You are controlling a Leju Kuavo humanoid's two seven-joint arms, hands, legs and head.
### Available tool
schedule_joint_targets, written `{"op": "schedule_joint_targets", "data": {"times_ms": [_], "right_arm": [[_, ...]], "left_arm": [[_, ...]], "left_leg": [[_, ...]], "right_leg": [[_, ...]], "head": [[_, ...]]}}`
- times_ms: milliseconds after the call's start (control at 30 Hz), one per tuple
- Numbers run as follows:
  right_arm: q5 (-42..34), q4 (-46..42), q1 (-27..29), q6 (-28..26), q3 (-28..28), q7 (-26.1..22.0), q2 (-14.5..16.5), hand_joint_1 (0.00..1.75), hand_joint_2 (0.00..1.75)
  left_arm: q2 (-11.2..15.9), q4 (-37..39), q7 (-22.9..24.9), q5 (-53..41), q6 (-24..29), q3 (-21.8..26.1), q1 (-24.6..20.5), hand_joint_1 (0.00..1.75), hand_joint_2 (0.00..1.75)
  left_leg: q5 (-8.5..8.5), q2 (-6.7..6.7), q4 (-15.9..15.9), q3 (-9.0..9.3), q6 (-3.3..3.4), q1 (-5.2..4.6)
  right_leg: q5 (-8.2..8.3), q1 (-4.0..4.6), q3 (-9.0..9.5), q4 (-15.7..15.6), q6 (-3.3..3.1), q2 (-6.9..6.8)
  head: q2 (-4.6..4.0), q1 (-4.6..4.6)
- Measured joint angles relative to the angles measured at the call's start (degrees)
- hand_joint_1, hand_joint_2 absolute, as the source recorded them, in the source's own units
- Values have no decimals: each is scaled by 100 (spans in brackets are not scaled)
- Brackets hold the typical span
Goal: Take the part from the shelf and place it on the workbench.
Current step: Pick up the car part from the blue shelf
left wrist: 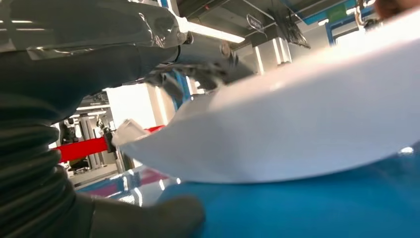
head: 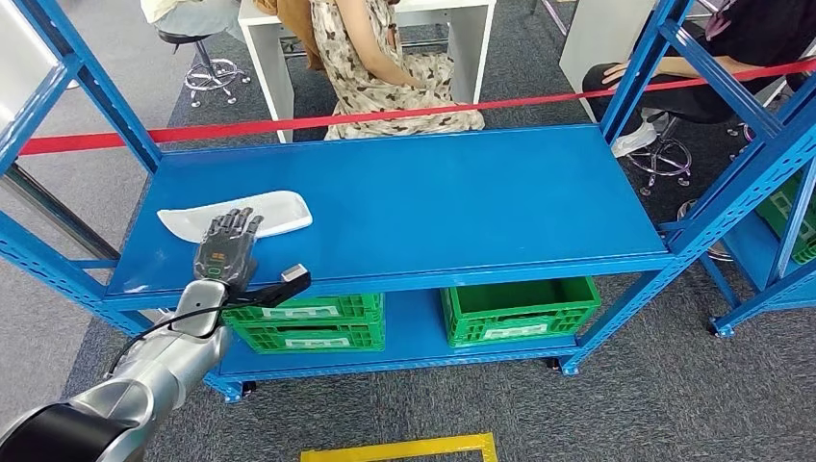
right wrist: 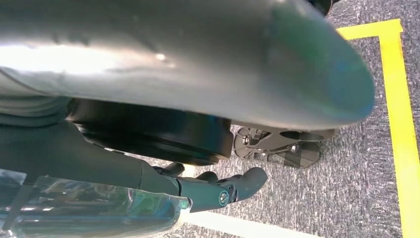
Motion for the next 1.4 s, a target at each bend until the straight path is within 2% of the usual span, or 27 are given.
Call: {"op": "schedule_joint_targets", "data": {"times_ms": [567,1400], "right_arm": [[16,0,-32,-126,97,-286,5,0,0],[-18,0,-32,-138,103,-281,9,0,0]], "left_arm": [[255,1,39,-52,42,168,123,175,175],[286,1,169,-43,170,185,164,175,175]], "left_leg": [[-3,0,-1,15,-3,-1],[-3,0,-1,24,-3,0]], "right_leg": [[-1,-1,15,-1,0,-1],[-1,-1,24,-1,0,-1]], "head": [[0,1],[0,2]]}}
